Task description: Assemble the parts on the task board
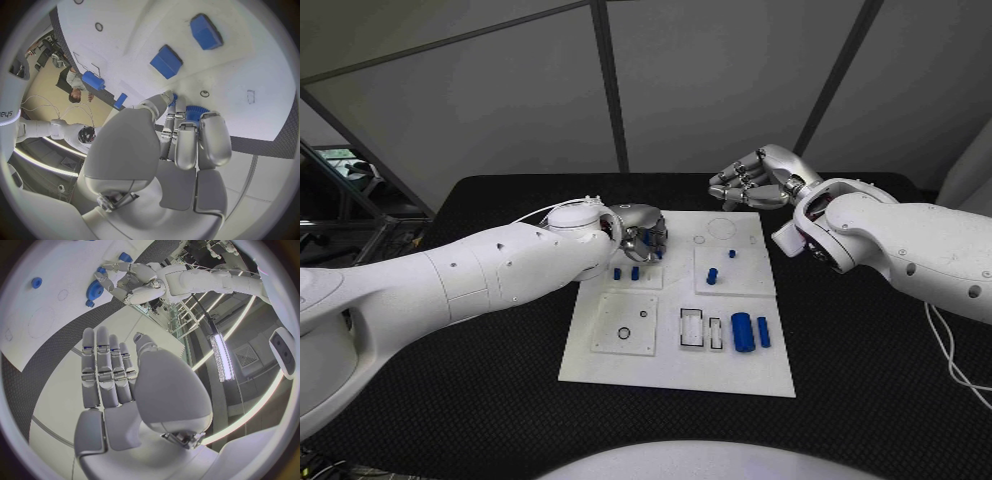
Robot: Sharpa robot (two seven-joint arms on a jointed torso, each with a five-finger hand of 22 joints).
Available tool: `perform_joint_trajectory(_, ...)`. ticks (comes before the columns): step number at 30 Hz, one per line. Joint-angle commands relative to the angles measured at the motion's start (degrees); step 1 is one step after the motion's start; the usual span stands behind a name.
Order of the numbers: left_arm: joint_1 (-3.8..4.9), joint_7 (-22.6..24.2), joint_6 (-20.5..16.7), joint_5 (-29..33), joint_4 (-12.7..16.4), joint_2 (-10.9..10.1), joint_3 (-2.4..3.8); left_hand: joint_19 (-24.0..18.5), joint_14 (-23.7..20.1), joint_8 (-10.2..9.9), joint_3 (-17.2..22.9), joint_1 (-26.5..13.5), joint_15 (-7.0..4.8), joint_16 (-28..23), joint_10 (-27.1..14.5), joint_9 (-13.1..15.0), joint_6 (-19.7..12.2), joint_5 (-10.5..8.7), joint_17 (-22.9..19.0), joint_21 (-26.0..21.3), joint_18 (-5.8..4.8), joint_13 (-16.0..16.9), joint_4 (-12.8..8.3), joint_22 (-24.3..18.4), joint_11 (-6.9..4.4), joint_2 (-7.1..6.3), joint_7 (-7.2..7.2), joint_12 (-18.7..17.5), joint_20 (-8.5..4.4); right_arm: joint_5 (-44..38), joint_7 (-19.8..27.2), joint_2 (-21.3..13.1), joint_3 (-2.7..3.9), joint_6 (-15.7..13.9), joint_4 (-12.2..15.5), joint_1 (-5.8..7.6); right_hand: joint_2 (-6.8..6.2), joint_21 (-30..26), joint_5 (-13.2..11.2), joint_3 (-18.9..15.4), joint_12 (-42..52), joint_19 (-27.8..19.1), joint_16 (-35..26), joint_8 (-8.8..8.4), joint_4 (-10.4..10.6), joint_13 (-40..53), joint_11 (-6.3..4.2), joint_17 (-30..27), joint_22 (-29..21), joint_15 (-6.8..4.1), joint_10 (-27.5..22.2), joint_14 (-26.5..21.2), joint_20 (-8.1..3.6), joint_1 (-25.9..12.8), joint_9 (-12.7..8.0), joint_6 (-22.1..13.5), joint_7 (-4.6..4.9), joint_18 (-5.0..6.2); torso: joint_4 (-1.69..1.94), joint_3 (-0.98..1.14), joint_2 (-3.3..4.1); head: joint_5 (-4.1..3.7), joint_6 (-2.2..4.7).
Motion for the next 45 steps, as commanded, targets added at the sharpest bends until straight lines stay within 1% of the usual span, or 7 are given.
perform_joint_trajectory(1, -0.01, 1.56, -2.56, 0.71, 0.42, -0.46, -0.01, 0.33, 1.93, -0.28, 0.60, -0.13, -0.24, 0.33, 0.56, -0.02, 0.53, -0.31, -0.15, 0.19, -7.46, -0.20, -0.16, 2.05, -0.09, 0.65, 0.05, -0.64, -0.13, -0.07, 0.34, 0.04, 0.03, 0.17, 0.00, 0.10, 0.06, -0.20, 0.22, 0.29, -0.21, 0.28, -0.31, -0.13, 0.11, -0.09, -0.16, -0.05, -0.06, 0.17, -0.43, 0.25, -0.05, 0.08, -0.01, -0.51, 0.04, 0.64, 0.08, -0.06, 0.00, -0.06, 0.07)
perform_joint_trajectory(5, -0.02, 1.90, -3.97, 1.02, 1.16, -1.20, 0.07, 0.33, 1.93, -0.50, 0.93, -0.29, -0.18, 0.37, 0.91, -0.08, 0.80, -0.35, -0.15, 0.25, -7.48, -0.40, -0.39, 2.14, -0.04, 0.58, 0.14, -1.08, -0.12, -0.07, 0.34, 0.05, 0.03, 0.17, -0.06, 0.10, 0.06, -0.20, 0.22, 0.29, -0.21, 0.28, -0.31, -0.13, 0.11, -0.09, -0.16, -0.05, -0.06, 0.17, -0.43, 0.25, -0.05, 0.08, -0.01, -0.51, 0.04, 0.64, 0.03, -0.04, -0.02, -0.01, 0.11)
perform_joint_trajectory(7, -0.02, 2.06, -4.71, 1.43, 1.73, -1.74, 0.39, 0.34, 1.94, -0.57, 0.98, -0.34, -0.17, 0.40, 0.98, -0.10, 0.82, -0.36, -0.11, 0.27, -7.48, -0.44, -0.44, 2.16, -0.02, 0.53, 0.17, -1.17, -0.12, -0.07, 0.35, 0.04, 0.03, 0.18, -0.10, 0.09, 0.06, -0.20, 0.22, 0.29, -0.21, 0.28, -0.31, -0.13, 0.11, -0.09, -0.16, -0.05, -0.06, 0.17, -0.43, 0.25, -0.05, 0.08, -0.01, -0.51, 0.04, 0.64, 0.03, -0.05, -0.02, 0.00, 0.14)
perform_joint_trajectory(13, -0.03, 1.97, -5.64, 1.93, 3.55, -3.35, 2.75, 0.33, 1.94, -0.77, 1.19, -0.46, -0.12, 0.44, 1.24, -0.17, 0.94, -0.37, -0.12, 0.27, -7.49, -0.56, -0.64, 2.20, 0.05, 0.41, 0.27, -1.47, -0.09, -0.07, 0.35, 0.01, 0.03, 0.17, -0.26, 0.08, 0.06, -0.20, 0.22, 0.29, -0.21, 0.28, -0.31, -0.13, 0.11, -0.09, -0.16, -0.05, -0.06, 0.17, -0.43, 0.25, -0.05, 0.08, -0.01, -0.51, 0.04, 0.64, 0.10, -0.06, -0.01, -0.02, 0.32)
perform_joint_trajectory(18, -0.03, 1.16, -5.56, 2.04, 5.87, -5.62, 3.72, 0.34, 1.95, -0.83, 1.27, -0.53, -0.10, 0.46, 1.40, -0.18, 1.04, -0.38, -0.11, 0.32, -7.50, -0.60, -0.71, 2.26, 0.06, 0.37, 0.29, -1.57, -0.07, -0.07, 0.35, 0.01, 0.03, 0.19, -0.38, 0.07, 0.06, -0.20, 0.22, 0.29, -0.21, 0.28, -0.31, -0.13, 0.11, -0.09, -0.16, -0.05, -0.06, 0.17, -0.43, 0.25, -0.05, 0.08, -0.01, -0.51, 0.04, 0.64, 0.08, 0.00, -0.03, 0.16, 0.35)
perform_joint_trajectory(29, -0.04, -0.81, -3.37, 2.75, 8.51, -9.88, 3.98, 0.39, 1.97, -1.03, 1.34, -0.96, -0.07, 0.54, 1.85, -0.23, 1.39, -0.45, -0.08, 0.47, -7.53, -0.74, -0.87, 2.42, 0.08, 0.11, 0.30, -1.94, -0.03, -0.07, 0.27, 0.03, 0.02, 0.21, -0.61, 0.07, 0.06, -0.20, 0.22, 0.29, -0.21, 0.28, -0.31, -0.13, 0.11, -0.09, -0.16, -0.05, -0.06, 0.17, -0.43, 0.25, -0.05, 0.08, -0.01, -0.51, 0.04, 0.64, 0.04, -0.05, -0.01, 0.37, 0.38)
perform_joint_trajectory(45, -0.85, -1.42, -2.28, 3.06, 7.88, -10.27, 3.92, 0.31, 1.93, -1.23, 1.26, -1.42, -0.04, 0.53, 2.16, -0.28, 1.63, -0.54, -0.24, 0.27, -7.49, -0.85, -0.90, 2.33, 0.11, -0.11, 0.29, -2.28, 0.00, -0.07, 0.33, 0.31, 0.02, 0.34, -0.75, 0.04, 0.06, -0.20, 0.22, 0.29, -0.21, 0.28, -0.31, -0.13, 0.11, -0.09, -0.16, -0.05, -0.06, 0.17, -0.43, 0.25, -0.05, 0.08, -0.01, -0.51, 0.04, 0.64, -0.03, 0.00, 0.09, 0.53, 0.35)
